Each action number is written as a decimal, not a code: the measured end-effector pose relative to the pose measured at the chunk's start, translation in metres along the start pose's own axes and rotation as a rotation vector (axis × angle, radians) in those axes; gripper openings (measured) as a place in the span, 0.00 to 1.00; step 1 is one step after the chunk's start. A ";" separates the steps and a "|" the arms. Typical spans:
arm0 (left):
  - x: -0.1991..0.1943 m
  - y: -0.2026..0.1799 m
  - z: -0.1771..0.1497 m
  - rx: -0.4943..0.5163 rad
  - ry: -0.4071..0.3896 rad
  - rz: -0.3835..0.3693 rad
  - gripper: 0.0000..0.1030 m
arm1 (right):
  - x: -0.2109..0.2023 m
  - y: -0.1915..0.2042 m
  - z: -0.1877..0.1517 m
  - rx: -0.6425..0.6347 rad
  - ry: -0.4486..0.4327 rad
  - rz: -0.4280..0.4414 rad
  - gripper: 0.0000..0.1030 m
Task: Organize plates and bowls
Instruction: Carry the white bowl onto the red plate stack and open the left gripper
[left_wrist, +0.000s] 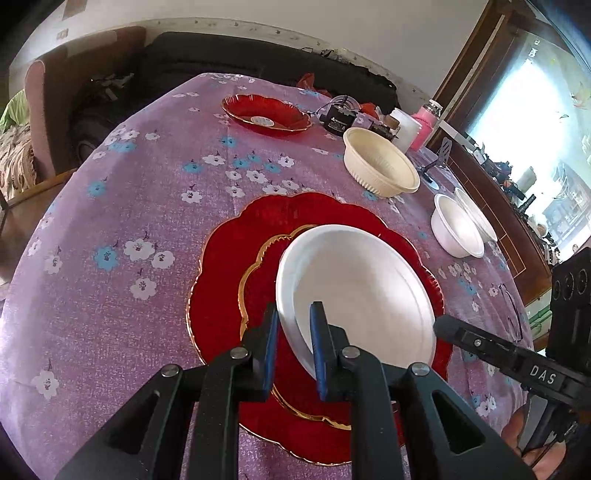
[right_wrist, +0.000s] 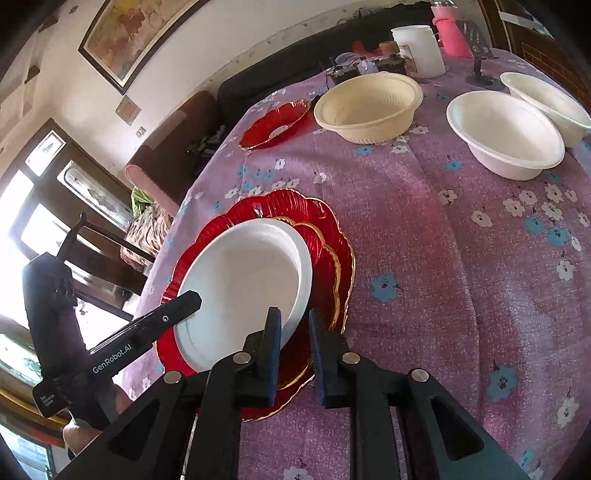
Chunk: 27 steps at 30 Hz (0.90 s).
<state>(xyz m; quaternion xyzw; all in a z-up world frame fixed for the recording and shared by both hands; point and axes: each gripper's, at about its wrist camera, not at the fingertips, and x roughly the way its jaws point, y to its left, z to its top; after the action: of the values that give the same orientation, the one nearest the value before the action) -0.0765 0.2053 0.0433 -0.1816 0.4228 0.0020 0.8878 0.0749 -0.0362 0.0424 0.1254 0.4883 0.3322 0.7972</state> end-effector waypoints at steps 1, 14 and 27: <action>-0.002 0.000 0.000 0.000 -0.005 0.003 0.15 | -0.003 -0.001 0.000 0.002 -0.006 0.003 0.17; -0.016 -0.003 0.004 0.008 -0.037 0.022 0.16 | -0.038 -0.037 0.007 0.098 -0.083 0.004 0.17; -0.041 -0.040 0.040 0.078 -0.042 -0.070 0.23 | -0.074 -0.056 0.035 0.107 -0.160 -0.022 0.30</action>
<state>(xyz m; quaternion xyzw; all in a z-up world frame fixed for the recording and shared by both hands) -0.0665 0.1876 0.1101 -0.1612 0.3970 -0.0416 0.9026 0.1055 -0.1224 0.0817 0.1887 0.4414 0.2859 0.8293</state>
